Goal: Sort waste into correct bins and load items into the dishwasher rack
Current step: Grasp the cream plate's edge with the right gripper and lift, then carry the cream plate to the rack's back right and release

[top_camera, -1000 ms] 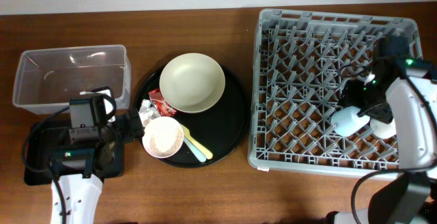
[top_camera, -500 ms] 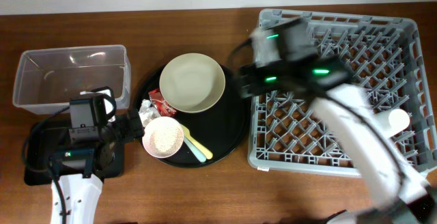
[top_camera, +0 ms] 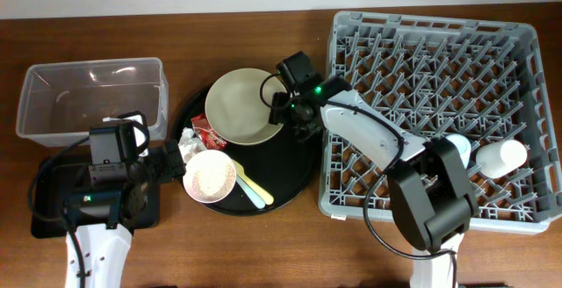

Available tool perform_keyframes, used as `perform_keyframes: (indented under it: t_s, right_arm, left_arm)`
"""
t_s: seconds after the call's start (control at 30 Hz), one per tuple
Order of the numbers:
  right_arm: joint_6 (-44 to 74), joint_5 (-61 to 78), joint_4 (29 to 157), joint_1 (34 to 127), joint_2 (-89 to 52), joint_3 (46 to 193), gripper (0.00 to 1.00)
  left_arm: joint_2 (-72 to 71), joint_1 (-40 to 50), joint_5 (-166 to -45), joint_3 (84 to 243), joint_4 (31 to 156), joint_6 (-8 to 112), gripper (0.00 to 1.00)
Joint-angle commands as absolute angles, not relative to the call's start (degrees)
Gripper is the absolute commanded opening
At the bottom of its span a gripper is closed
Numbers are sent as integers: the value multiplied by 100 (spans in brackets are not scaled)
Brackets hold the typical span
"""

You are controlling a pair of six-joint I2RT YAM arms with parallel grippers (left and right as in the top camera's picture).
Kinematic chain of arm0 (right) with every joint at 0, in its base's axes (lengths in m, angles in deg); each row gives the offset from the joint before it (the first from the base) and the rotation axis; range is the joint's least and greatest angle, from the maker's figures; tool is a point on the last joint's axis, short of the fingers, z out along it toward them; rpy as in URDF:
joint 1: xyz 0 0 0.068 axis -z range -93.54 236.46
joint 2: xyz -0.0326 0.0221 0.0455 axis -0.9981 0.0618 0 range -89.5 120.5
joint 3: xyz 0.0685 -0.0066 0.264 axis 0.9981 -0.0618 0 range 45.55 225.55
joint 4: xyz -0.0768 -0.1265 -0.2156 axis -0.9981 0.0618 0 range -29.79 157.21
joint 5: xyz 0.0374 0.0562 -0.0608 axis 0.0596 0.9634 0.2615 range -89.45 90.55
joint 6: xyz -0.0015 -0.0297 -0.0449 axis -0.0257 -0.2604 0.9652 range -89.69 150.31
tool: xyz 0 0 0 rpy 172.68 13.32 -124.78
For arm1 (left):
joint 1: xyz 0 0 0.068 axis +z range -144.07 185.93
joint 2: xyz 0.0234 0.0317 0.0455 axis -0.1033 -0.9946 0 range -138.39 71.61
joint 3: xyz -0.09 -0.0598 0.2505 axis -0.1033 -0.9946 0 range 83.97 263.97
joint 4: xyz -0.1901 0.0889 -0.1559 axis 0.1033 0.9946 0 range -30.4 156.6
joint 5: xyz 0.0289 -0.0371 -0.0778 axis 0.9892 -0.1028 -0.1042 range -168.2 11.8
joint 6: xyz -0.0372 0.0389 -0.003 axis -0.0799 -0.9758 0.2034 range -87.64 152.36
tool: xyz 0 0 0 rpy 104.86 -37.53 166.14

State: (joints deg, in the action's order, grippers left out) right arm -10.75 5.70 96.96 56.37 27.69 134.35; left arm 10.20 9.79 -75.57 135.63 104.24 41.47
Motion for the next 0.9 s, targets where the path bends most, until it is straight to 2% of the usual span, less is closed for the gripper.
perform_keyframes:
  t_s: [0.0, 0.13, 0.2, 0.43, 0.7, 0.87]
  right_arm:
    - [-1423, 410, 9523, 5648, 3088, 13415, 63]
    - [-1567, 415, 9510, 5648, 3311, 13415, 51]
    - [-1563, 395, 9508, 5659, 3335, 13417, 38]
    - [-632, 144, 9868, 5733, 2826, 13730, 7]
    - [488, -525, 10299, 5736, 1320, 13865, 4]
    - [925, -3966, 10966, 5766, 249, 13870, 4]
  left_arm:
    - [1022, 972, -7495, 13705, 10426, 4217, 100]
    - [1022, 972, -7495, 13705, 10424, 4217, 99]
    - [1022, 972, -7495, 13705, 10426, 4217, 99]
    - [1022, 972, -7493, 13705, 10424, 4217, 99]
    - [1022, 972, -7495, 13705, 10426, 4217, 99]
    - [1022, 972, -7493, 13705, 10428, 4217, 99]
